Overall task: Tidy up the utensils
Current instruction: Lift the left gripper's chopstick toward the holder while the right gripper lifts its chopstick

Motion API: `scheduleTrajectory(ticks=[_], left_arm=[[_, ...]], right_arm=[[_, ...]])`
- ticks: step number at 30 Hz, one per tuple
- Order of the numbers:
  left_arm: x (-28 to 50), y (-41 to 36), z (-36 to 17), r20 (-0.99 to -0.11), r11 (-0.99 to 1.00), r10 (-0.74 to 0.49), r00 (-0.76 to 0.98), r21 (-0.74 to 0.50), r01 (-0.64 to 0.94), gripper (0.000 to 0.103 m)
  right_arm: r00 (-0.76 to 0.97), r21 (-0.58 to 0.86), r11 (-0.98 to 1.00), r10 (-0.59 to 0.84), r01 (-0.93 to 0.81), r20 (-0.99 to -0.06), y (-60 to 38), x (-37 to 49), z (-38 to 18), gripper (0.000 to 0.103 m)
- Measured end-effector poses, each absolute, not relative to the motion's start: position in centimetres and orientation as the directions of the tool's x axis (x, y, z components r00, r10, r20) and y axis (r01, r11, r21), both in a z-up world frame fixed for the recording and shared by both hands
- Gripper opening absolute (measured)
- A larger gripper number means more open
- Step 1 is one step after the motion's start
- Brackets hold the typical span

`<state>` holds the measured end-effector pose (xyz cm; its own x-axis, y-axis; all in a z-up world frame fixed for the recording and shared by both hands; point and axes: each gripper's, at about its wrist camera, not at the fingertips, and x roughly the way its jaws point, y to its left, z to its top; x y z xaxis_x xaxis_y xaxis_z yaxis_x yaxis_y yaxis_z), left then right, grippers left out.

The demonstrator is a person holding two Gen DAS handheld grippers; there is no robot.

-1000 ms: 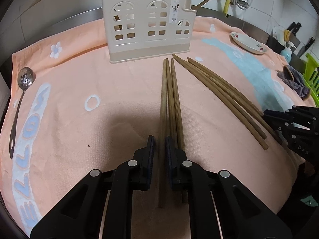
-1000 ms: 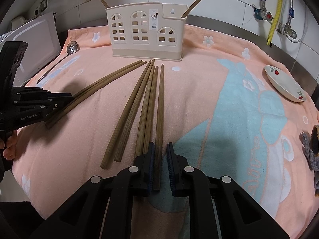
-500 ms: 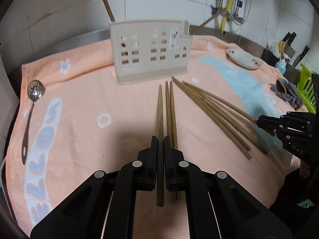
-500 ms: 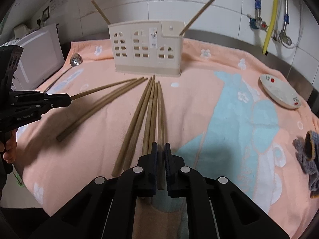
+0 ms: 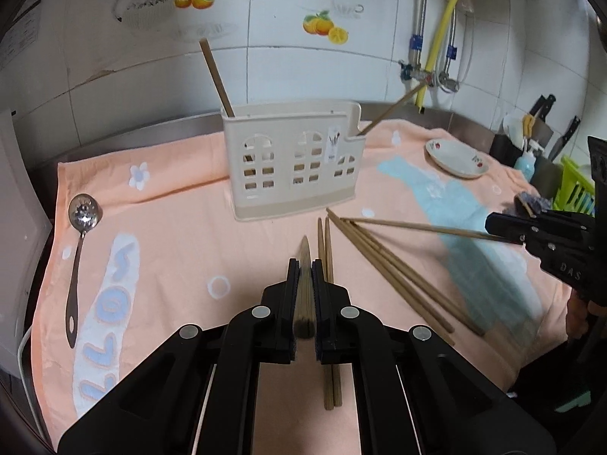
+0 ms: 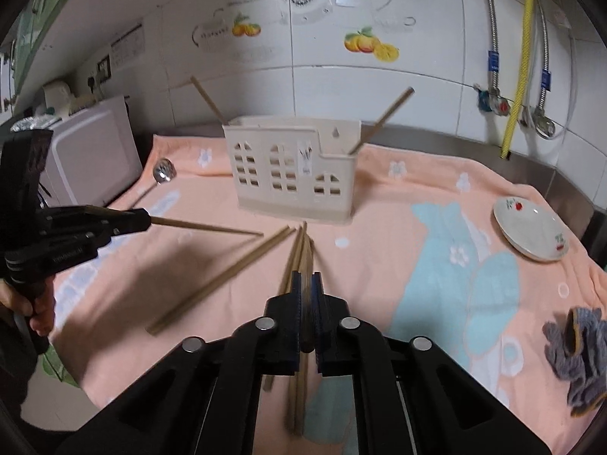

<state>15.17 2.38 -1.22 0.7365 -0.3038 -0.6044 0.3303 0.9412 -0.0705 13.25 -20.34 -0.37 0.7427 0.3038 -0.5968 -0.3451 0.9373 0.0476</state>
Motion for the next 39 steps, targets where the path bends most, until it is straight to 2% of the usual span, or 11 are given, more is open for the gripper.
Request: scheduleTrajectory(ticks=[10, 24, 39], left_arm=[[15.7, 2.9, 0.8, -0.568, 0.943, -0.306, 0.764, -0.071, 0.325, 0.005], [15.6, 3.1, 0.2, -0.577, 0.944, -0.303, 0.759, -0.071, 0.323, 0.005], [15.7, 3.2, 0.2, -0.579, 0.944, -0.303, 0.757, -0.075, 0.32, 0.005]], right_arm=[[0.737, 0.057, 0.938, 0.305, -0.342, -0.603, -20.8, 14.3, 0.4, 0.0], [0.587, 0.099, 0.947, 0.269, -0.306, -0.764, -21.2, 13.6, -8.8, 0.006], [0.583, 0.077, 0.952, 0.243, -0.295, -0.775, -20.8, 13.3, -10.5, 0.008]])
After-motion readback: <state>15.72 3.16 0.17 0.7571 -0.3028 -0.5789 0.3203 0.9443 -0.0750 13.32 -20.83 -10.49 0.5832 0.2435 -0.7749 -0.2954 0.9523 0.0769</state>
